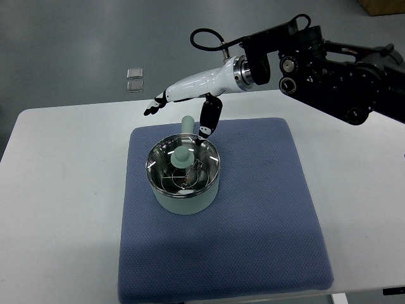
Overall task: Open lid and place right of pot
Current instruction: 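Lower the right hand onto the green knob of the glass lid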
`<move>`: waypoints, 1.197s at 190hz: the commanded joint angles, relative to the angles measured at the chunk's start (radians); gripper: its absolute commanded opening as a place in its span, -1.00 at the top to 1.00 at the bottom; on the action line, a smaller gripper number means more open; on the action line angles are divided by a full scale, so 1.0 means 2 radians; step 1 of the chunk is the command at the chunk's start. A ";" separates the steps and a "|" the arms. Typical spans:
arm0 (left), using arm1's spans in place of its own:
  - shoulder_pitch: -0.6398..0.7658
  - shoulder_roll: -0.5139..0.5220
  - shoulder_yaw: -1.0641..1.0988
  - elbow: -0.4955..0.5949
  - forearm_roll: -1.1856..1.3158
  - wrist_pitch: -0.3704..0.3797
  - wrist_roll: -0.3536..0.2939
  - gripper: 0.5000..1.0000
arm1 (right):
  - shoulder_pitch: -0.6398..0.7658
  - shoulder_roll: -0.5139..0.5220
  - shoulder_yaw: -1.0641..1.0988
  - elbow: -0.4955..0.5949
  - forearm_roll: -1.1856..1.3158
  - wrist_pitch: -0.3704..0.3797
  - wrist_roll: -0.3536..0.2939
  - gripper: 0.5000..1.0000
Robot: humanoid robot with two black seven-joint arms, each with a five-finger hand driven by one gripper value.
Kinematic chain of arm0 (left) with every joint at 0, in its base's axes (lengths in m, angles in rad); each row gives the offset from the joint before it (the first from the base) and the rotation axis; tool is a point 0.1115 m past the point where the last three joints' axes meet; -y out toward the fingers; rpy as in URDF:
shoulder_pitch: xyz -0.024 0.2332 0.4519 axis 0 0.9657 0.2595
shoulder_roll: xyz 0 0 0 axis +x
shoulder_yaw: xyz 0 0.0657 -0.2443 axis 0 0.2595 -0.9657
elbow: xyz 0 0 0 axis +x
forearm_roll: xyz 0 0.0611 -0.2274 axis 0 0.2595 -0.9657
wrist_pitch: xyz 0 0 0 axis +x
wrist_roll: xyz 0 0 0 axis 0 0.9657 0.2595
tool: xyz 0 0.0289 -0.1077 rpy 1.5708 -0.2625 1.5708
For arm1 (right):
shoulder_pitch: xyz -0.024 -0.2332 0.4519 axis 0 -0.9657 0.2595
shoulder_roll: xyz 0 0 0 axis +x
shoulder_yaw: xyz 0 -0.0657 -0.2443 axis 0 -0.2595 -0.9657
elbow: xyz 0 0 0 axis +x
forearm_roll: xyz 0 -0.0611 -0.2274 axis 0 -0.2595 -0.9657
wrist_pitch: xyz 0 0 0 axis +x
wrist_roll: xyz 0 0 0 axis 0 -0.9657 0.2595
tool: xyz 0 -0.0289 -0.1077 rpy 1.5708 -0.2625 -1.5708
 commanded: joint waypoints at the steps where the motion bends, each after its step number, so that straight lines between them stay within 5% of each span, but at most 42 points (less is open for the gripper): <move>1: 0.000 0.000 0.000 0.001 0.000 0.000 0.000 -1.00 | 0.005 0.017 -0.014 0.000 -0.012 0.000 0.000 -0.74; 47: 0.000 0.000 0.000 0.001 0.000 0.000 0.000 -1.00 | 0.002 0.027 -0.049 -0.004 -0.033 -0.029 0.000 -0.70; 70: 0.000 0.000 0.000 0.000 0.000 0.000 0.000 -1.00 | 0.000 0.026 -0.049 -0.009 -0.033 -0.030 -0.001 -0.52; 201: 0.000 0.000 0.000 0.000 0.000 0.000 0.000 -1.00 | -0.024 0.022 -0.049 -0.016 -0.035 -0.048 -0.002 -0.50; 227: 0.000 0.000 0.000 0.000 0.000 0.000 0.000 -1.00 | -0.024 0.021 -0.048 -0.016 -0.034 -0.048 -0.001 -0.36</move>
